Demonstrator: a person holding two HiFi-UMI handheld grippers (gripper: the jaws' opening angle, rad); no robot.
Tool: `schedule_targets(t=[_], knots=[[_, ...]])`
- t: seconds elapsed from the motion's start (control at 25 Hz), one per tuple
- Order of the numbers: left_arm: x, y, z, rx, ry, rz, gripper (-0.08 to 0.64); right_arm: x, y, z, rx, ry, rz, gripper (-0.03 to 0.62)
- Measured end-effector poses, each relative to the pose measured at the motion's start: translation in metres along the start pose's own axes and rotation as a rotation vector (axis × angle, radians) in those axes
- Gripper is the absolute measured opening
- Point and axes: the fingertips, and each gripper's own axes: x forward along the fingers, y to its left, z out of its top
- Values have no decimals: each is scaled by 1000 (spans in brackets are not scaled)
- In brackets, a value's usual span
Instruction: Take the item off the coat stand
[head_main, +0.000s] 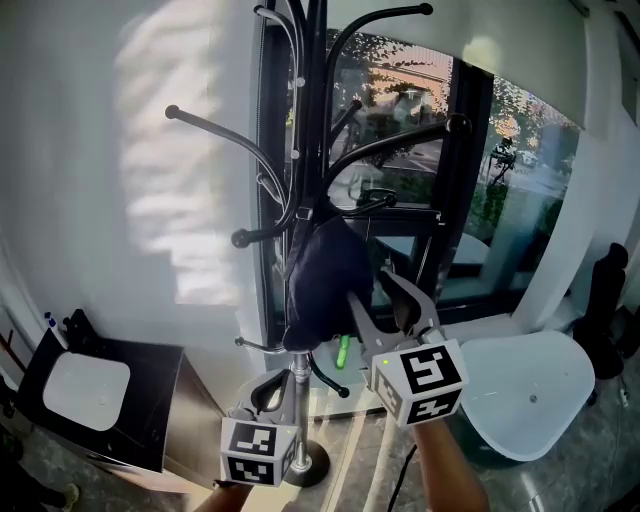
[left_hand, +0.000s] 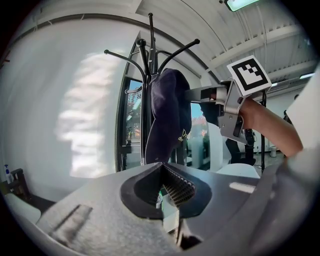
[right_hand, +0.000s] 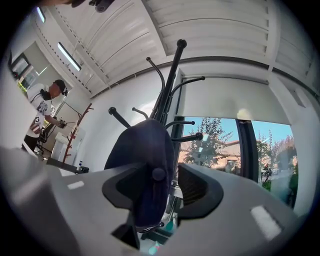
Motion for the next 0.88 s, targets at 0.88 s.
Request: schedule_targets(t=[0.88], knots=[[-3,-6,1,-10,-11,-17,3,-24,-15,65,-43,-178,-88,71]])
